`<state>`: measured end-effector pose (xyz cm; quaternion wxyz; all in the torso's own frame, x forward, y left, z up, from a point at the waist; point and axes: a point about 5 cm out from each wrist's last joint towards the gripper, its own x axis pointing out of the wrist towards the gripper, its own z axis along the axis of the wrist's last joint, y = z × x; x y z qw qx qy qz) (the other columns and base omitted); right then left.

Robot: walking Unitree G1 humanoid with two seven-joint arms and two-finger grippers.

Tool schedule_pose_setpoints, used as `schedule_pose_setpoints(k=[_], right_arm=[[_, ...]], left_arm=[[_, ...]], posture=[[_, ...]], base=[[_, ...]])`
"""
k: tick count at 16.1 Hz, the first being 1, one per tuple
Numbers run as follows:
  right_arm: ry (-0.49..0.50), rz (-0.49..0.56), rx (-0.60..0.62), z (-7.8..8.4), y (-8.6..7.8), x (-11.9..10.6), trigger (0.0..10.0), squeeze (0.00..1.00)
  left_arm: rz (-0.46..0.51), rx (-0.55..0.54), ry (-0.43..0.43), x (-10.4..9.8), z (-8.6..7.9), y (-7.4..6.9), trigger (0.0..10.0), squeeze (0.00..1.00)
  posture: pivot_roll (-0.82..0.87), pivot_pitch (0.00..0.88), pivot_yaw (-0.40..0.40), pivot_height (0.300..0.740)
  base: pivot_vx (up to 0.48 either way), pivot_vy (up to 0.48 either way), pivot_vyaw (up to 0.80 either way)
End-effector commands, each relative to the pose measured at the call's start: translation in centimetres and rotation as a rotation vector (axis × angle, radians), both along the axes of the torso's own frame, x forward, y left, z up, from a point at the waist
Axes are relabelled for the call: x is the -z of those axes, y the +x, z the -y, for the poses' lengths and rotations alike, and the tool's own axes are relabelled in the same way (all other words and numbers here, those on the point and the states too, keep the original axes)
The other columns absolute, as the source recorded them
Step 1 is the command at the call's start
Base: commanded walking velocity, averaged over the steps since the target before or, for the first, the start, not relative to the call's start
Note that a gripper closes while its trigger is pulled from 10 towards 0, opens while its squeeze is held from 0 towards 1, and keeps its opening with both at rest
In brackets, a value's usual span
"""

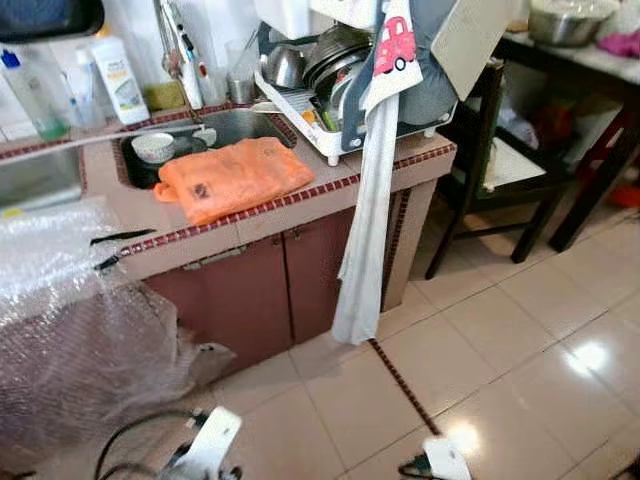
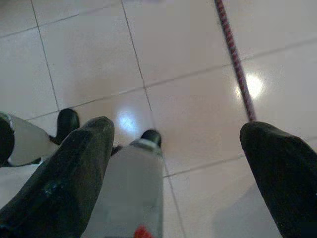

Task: Kitchen organization

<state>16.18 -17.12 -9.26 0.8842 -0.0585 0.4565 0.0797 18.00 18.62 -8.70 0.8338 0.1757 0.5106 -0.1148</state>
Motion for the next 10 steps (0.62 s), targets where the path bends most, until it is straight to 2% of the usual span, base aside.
schedule_pose_setpoints(k=[1,5,10], right_arm=[[-0.001,-0.003,-0.018,-0.2,0.4,-0.1,10.0,0.0],[-0.006,0.028,-0.022,-0.1,1.8,-0.7,10.0,0.0],[0.013,0.014,0.078,0.8,1.2,-0.5,10.0,0.0]], left_arm=[[-0.009,-0.019,0.009,0.1,-0.5,-0.4,10.0,0.0],[-0.013,-0.03,0.003,0.3,-0.4,-0.7,10.0,0.0],[0.019,-0.008,-0.003,0.0,0.3,0.1,10.0,0.0]], posture=[[0.0,0.0,-0.022,0.74],[0.01,0.0,-0.038,0.74],[-0.02,0.0,-0.023,0.74]], base=[[0.0,0.0,0.0],[0.0,0.0,0.0],[0.0,0.0,0.0]])
